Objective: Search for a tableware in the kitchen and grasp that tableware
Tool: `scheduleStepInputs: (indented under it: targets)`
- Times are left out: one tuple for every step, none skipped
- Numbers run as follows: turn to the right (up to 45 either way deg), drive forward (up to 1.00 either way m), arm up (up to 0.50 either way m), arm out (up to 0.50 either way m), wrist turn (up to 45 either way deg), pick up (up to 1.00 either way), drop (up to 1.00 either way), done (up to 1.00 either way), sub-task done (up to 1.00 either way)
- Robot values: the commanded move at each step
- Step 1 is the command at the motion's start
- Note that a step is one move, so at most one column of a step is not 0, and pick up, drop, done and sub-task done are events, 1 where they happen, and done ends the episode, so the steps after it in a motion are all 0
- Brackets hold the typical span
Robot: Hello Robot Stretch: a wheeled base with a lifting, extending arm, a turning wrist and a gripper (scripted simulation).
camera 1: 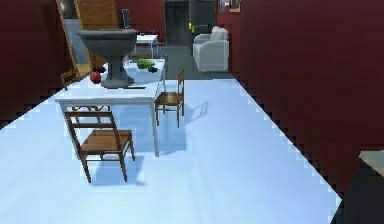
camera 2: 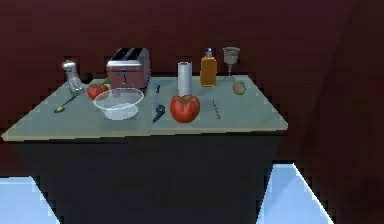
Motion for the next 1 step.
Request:
scheduleStepInputs:
  targets:
    - [-15.0,0.0,0.0,0.0,0.0,0.0,0.0,0.0,0.0]
